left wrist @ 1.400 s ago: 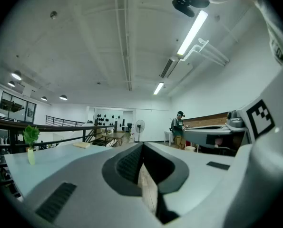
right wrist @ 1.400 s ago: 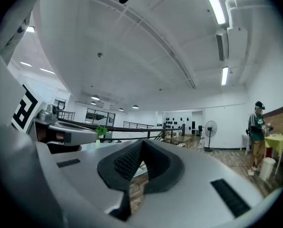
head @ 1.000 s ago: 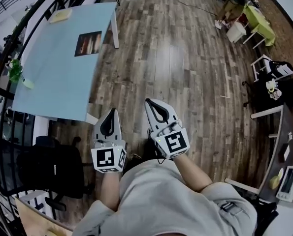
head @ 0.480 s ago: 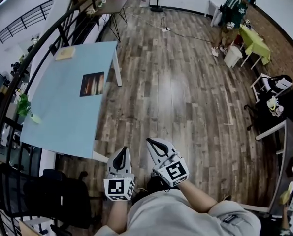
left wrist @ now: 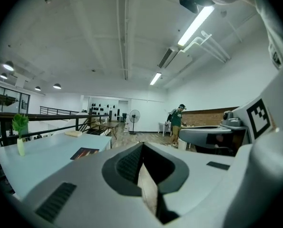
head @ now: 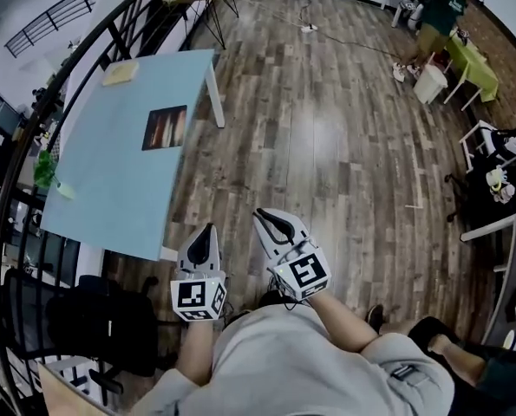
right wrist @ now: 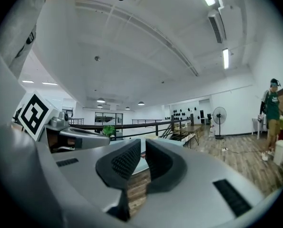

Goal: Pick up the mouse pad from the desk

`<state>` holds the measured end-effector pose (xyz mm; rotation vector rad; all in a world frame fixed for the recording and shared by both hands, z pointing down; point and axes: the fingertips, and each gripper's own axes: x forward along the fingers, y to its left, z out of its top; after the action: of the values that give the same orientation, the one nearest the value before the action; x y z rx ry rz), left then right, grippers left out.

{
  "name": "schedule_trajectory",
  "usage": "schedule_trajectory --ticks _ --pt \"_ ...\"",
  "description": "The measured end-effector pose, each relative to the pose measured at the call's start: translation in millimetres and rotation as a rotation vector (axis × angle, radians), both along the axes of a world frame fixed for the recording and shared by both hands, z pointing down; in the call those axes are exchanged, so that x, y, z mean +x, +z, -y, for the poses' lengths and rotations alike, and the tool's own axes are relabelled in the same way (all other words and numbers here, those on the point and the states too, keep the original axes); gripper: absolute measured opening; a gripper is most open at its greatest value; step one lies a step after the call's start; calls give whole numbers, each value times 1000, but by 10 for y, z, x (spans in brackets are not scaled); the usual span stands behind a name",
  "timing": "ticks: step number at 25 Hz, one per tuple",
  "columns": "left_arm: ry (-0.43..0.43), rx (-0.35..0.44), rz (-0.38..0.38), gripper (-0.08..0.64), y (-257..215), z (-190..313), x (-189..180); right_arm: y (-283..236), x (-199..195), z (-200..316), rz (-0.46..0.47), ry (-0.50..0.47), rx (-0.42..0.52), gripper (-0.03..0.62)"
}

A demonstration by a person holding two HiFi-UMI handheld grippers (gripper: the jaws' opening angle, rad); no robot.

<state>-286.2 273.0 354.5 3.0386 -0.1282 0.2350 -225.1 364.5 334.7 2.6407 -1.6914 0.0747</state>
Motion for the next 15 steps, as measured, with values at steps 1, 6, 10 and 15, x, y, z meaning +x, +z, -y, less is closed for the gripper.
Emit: schedule_trajectory --ticks 1,6,10,15 --pt "-4 6 2 11 -2 -3 49 12 40 -3 13 -7 -5 35" --pt "-28 16 16 11 34 -28 335 21 340 36 7 -49 16 35" --pt "-66 -2 50 11 165 6 383 137 505 46 17 -62 -2 35" --pt "-106 1 75 11 253 254 492 260 721 260 42 -77 -7 35"
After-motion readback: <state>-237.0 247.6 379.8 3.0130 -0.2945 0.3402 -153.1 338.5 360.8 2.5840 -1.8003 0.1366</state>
